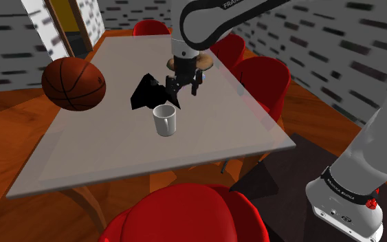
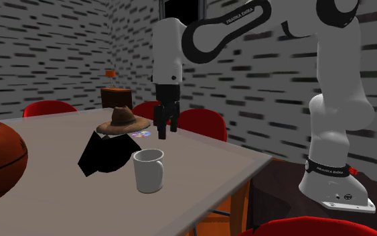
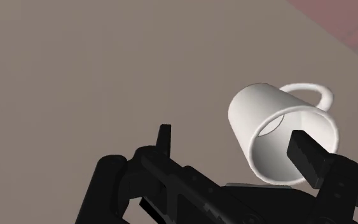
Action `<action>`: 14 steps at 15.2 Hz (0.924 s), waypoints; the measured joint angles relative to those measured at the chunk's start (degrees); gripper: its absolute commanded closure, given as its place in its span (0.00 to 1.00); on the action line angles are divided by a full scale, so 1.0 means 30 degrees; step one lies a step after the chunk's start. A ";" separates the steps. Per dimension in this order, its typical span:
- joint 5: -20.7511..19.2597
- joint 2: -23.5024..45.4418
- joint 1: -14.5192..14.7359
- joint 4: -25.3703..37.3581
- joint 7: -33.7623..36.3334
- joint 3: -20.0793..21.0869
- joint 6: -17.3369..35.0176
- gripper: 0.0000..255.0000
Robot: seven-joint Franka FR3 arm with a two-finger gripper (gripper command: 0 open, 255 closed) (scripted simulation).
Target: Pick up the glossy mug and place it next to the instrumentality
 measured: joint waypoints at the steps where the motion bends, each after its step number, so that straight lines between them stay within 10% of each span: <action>1: -0.0264 0.0788 0.0182 0.0578 0.0331 0.0054 0.0073 0.00; 14: -0.1485 0.4297 0.1062 0.2132 0.1558 -0.0056 0.1529 0.00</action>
